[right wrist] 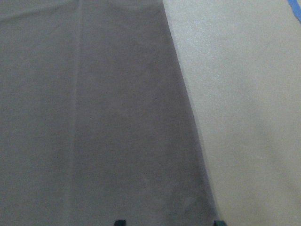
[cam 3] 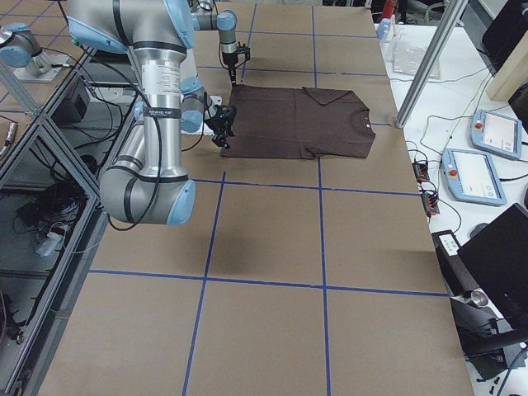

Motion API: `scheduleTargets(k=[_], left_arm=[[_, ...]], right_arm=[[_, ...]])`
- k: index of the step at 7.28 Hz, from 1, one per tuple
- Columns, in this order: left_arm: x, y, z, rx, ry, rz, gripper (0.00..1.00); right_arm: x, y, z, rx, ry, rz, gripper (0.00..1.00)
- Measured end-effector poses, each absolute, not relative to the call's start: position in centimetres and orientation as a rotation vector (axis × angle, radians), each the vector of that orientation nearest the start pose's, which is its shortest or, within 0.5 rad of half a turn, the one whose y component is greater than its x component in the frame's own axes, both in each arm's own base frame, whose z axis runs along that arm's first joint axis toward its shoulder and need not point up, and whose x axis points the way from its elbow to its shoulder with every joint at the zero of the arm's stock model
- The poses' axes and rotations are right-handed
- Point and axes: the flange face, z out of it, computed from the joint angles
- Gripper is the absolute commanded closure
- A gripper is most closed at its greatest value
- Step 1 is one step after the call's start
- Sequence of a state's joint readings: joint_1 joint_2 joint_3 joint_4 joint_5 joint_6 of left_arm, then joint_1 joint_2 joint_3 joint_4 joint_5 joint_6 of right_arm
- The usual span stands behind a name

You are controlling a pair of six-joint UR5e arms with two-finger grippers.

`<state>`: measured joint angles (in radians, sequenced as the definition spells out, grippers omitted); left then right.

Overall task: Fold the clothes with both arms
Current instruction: 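Grasp the two hem corners with both grippers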

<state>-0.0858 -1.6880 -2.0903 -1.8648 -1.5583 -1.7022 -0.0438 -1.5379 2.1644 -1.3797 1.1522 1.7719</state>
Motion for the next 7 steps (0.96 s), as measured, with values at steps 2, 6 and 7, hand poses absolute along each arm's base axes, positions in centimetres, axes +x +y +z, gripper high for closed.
scheduleTargets(k=[2, 6, 7], left_arm=[[49.1, -17.7, 33.0, -0.011, 0.934, -0.208, 1.0], [49.2, -17.7, 32.9, -0.015, 0.936, -0.211, 1.0], [49.1, -17.7, 32.9, -0.015, 0.938, -0.212, 1.0]], right_arm=[[-48.0, -14.3, 35.8, 0.304, -0.832, 0.309, 0.42], [-48.4, -12.9, 37.8, 0.304, -0.791, 0.276, 0.41], [-48.4, -12.8, 38.5, 0.306, -0.778, 0.273, 0.43]])
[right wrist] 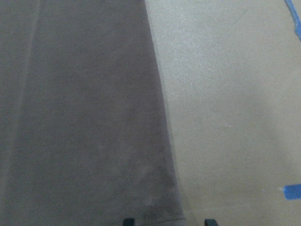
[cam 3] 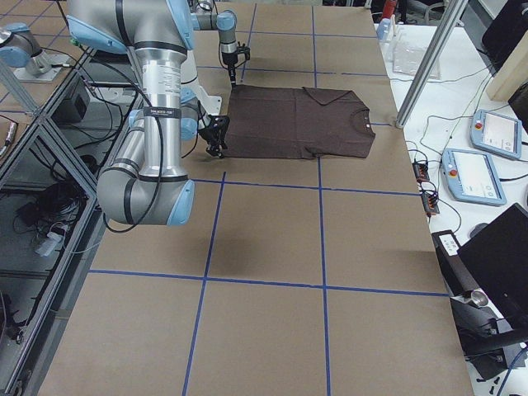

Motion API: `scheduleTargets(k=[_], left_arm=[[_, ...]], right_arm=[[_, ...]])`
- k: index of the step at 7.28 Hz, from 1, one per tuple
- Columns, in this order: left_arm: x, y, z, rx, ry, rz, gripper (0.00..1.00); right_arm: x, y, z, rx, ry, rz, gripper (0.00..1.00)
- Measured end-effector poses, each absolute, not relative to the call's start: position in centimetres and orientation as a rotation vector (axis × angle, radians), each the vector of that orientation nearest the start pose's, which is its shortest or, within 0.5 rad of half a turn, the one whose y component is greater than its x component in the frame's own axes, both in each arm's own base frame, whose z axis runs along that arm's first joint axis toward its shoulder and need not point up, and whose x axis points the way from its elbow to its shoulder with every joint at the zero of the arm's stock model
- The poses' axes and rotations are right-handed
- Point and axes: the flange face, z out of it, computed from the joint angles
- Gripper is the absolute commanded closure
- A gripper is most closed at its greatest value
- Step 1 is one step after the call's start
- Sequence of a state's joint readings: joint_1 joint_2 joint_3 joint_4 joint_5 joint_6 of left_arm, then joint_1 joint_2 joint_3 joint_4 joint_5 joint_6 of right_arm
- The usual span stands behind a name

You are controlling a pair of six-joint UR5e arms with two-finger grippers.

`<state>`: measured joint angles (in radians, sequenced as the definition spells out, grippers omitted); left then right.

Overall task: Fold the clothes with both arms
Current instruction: 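Grasp the two hem corners with both grippers, then lift the hem with both grippers and fold it toward the collar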

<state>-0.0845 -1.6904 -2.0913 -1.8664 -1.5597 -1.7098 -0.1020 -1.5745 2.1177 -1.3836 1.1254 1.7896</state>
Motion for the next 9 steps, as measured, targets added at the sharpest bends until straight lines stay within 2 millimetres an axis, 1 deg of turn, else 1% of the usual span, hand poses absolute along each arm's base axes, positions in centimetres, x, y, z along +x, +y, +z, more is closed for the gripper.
scheduleTargets(k=[1, 2, 6, 7, 8, 9], left_arm=[[49.1, -17.7, 32.9, -0.015, 0.938, -0.213, 1.0], [49.1, -17.7, 32.9, -0.015, 0.939, -0.213, 1.0], [49.1, -17.6, 32.8, -0.015, 0.941, -0.213, 1.0], [48.9, -17.6, 32.4, -0.015, 0.948, -0.213, 1.0], [47.7, -17.6, 31.0, -0.016, 0.966, -0.212, 1.0], [45.1, -17.4, 28.1, -0.026, 0.98, -0.206, 1.0]], right_arm=[[-48.4, -12.6, 38.8, 0.305, -0.773, 0.274, 0.81], [-48.5, -12.5, 38.9, 0.299, -0.776, 0.285, 1.0], [-48.5, -12.6, 37.9, 0.288, -0.806, 0.34, 1.0], [-48.0, -12.8, 37.1, 0.285, -0.822, 0.345, 1.0], [-46.3, -12.9, 35.4, 0.273, -0.843, 0.345, 1.0], [-43.4, -12.8, 32.6, 0.248, -0.855, 0.335, 1.0]])
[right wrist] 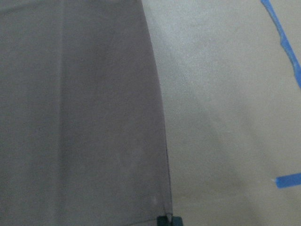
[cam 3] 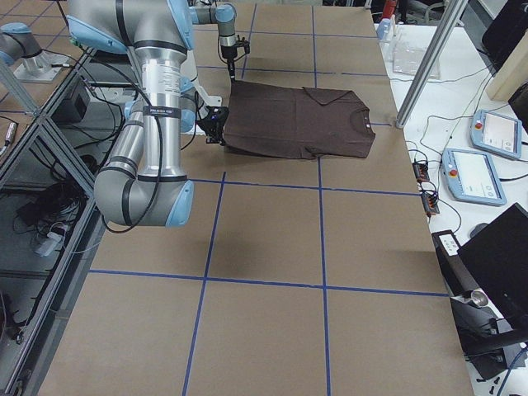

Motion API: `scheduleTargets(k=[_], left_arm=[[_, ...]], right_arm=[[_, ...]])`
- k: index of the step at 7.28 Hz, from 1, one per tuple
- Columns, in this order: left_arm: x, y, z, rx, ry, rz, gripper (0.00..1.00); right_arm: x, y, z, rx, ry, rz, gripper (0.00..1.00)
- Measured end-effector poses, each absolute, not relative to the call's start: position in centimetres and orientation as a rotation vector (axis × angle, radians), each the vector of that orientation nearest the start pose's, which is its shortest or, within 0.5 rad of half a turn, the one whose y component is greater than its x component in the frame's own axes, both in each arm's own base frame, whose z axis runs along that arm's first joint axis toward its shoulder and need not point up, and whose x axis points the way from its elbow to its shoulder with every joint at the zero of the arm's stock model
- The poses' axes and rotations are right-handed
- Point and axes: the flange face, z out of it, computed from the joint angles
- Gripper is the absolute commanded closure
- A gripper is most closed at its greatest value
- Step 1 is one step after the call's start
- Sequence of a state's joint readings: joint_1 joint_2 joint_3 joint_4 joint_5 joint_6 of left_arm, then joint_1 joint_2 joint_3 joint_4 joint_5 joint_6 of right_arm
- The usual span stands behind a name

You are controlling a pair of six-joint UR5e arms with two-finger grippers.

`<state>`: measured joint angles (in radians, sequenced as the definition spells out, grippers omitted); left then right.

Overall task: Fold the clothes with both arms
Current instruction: 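Lift the hem with both grippers and fold it toward the collar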

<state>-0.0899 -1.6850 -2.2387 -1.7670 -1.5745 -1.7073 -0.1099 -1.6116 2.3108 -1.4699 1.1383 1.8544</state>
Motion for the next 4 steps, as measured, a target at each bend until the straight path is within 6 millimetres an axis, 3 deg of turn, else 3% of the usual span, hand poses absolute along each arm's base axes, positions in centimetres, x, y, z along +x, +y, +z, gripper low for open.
scheduleTargets(k=[2, 3, 4], left_arm=[[36.2, -16.0, 20.1, -0.105, 0.999, -0.166, 1.0], [32.4, -15.9, 17.8, -0.128, 1.018, -0.164, 1.0], [30.4, -16.4, 16.8, -0.137, 1.03, -0.171, 1.0]], right_arm=[[-35.4, -12.5, 25.2, 0.147, -0.872, 0.295, 1.0], [-32.4, -12.6, 22.8, 0.107, -0.884, 0.285, 1.0], [-31.0, -13.1, 21.7, 0.093, -0.889, 0.292, 1.0]])
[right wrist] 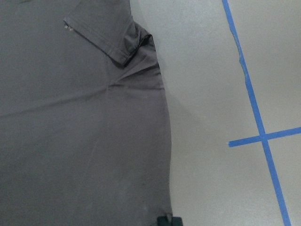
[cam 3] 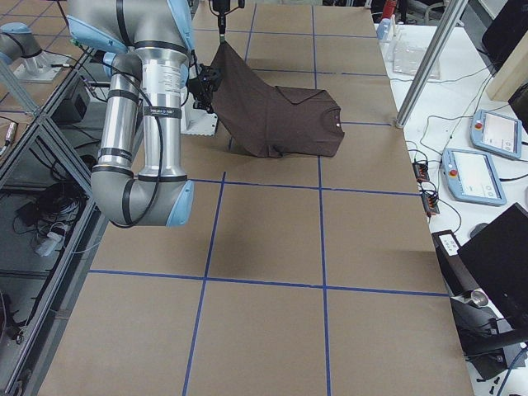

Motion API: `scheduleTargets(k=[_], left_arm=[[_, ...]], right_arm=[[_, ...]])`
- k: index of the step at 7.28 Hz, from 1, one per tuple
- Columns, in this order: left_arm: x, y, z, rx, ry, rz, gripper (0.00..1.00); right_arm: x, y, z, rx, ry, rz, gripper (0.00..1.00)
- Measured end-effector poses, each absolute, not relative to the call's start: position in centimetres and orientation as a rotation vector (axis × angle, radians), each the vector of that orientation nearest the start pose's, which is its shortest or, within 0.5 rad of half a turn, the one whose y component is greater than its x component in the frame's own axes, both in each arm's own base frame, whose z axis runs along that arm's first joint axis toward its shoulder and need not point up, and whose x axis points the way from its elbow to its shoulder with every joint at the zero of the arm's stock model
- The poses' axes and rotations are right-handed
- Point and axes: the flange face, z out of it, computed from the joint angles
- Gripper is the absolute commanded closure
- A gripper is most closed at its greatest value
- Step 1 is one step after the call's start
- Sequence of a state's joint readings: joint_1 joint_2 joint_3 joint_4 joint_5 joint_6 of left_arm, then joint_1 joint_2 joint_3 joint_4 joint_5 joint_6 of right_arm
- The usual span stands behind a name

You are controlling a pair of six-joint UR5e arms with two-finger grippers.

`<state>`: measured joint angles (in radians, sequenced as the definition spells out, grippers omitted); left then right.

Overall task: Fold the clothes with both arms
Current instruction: 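Lift the hem with both grippers and fold it toward the collar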

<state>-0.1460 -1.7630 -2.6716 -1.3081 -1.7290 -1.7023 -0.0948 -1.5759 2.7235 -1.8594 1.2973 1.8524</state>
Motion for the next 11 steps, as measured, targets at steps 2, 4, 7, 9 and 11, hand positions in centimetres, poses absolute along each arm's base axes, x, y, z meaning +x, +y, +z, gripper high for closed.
scheduleTargets(k=[2, 4, 7, 9, 11], left_arm=[[29.9, -19.3, 16.1, -0.055, 1.039, -0.151, 1.0], [30.8, -25.8, 16.1, 0.1, 0.995, -0.14, 1.0], [32.5, -37.2, 18.2, 0.221, 0.854, -0.153, 1.0], [34.5, -43.4, 20.3, 0.255, 0.807, -0.171, 1.0], [38.4, -48.9, 24.0, 0.282, 0.805, -0.176, 1.0]], right_arm=[[-31.0, -16.3, 20.6, 0.104, -0.896, 0.333, 1.0], [-33.4, -22.9, 18.6, 0.154, -0.903, 0.358, 1.0], [-36.0, -35.6, 18.2, 0.22, -0.814, 0.396, 1.0], [-38.1, -43.2, 20.7, 0.249, -0.781, 0.434, 1.0], [-41.5, -49.5, 23.9, 0.269, -0.776, 0.461, 1.0]])
